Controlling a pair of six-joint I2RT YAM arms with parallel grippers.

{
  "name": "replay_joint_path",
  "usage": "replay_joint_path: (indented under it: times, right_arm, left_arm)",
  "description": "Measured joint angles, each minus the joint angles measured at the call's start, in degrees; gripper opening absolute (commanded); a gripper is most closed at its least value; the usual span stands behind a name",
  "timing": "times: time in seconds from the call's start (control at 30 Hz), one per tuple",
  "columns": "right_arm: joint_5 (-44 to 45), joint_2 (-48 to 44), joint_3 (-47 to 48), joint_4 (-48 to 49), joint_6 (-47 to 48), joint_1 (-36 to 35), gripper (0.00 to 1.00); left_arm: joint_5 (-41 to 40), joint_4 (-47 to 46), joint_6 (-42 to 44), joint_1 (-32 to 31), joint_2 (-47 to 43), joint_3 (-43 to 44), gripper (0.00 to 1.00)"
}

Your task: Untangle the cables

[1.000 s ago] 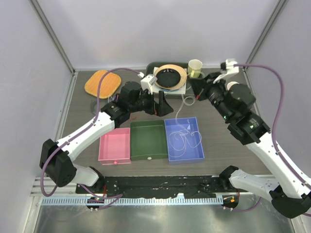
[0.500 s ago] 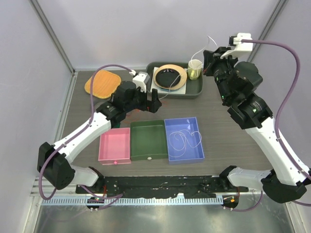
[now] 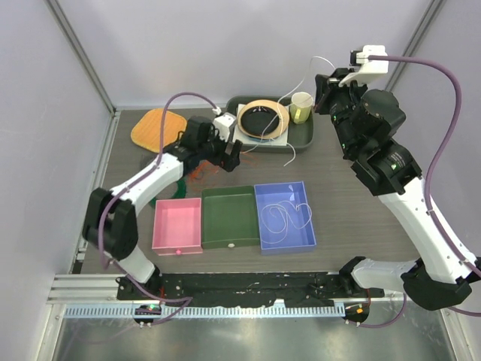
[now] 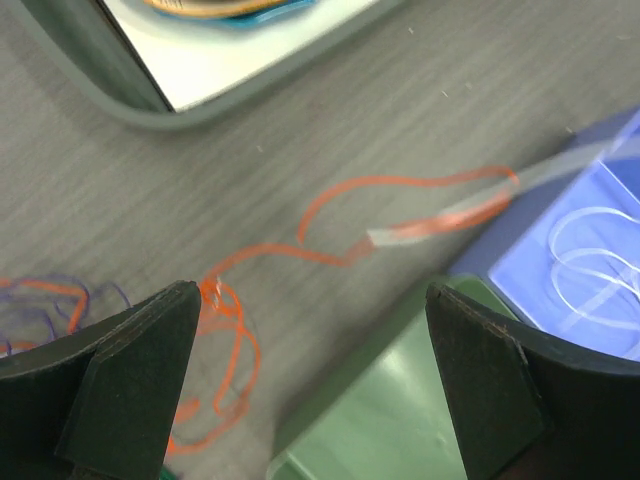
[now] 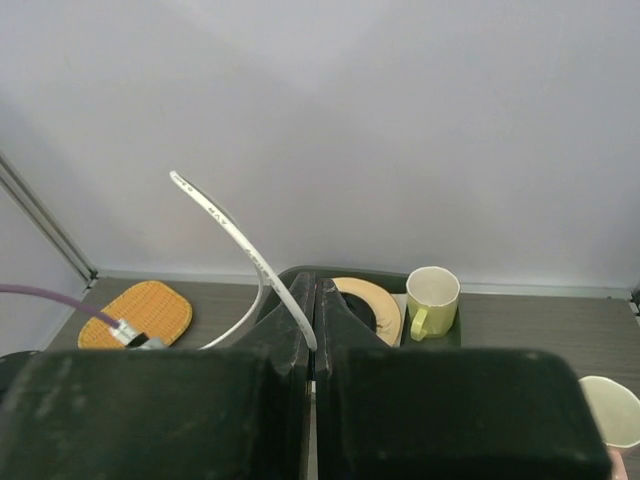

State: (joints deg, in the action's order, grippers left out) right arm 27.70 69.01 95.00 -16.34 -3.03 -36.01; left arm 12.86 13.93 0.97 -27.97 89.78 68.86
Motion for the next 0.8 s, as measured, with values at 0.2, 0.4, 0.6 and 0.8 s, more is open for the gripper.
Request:
replay_joint_path:
  times: [0.2,0.4,0.6,0.8]
  right_arm:
    - [-0.8,-0.1,0.3,-0.1,0.3,0.0,0.01]
    - [0.2,-1.1,0.3,-0.9,1.3,0.0,0.01]
    - [10.0,0.1,0.8,-0.8,5.1,0.1,0.01]
    - [19.6,5.7,2.9,0.3,10.4,4.2,0.01]
  left_arm:
    - [-0.9,3.5,1.2,0.4,14.3,12.8,0.72]
    - [0.6,5.6,0.3,1.6,19.7,17.2,0.00]
    - [-5.3,2.9,-4.0,2.9,16.2,10.1,0.00]
    - [-12.3,3.8,-14.8,9.9,11.6,4.6,0.00]
